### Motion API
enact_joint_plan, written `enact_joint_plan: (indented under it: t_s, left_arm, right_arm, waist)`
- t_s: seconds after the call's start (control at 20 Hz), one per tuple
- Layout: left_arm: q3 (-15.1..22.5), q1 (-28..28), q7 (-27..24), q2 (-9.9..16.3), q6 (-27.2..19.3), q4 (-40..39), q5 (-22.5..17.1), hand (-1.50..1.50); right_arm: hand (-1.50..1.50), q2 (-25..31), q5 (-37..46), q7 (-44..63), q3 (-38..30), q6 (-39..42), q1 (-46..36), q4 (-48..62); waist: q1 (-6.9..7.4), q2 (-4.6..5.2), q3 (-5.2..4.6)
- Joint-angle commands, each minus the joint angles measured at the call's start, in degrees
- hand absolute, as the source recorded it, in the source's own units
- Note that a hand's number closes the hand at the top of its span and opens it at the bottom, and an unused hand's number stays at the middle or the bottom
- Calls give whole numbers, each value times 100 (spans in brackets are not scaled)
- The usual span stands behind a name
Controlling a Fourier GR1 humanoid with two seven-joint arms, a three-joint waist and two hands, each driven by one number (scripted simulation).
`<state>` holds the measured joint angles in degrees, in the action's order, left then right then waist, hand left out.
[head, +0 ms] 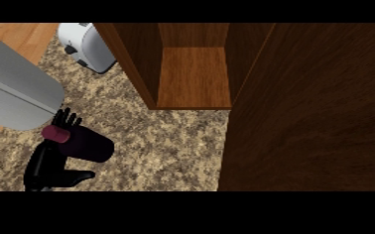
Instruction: Pick up the wine, place it into the cabinet and close the cabinet
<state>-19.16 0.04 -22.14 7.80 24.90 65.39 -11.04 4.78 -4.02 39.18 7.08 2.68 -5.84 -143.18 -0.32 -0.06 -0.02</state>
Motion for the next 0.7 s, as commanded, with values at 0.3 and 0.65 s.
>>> enact_joint_plan:
  t_s: [0.3,0.65]
  left_arm:
    - [99,-367,-229,53,37,-691,28,-150]
    - [107,-433,-676,16,123,-1118,11,-150]
  right_arm:
    - [-150,-27,-127,105,118,32,259,-752]
    - [-150,56,-259,457,-36,9,185,-1031]
  waist:
    - [7,-2,2]
    - [3,-8,2]
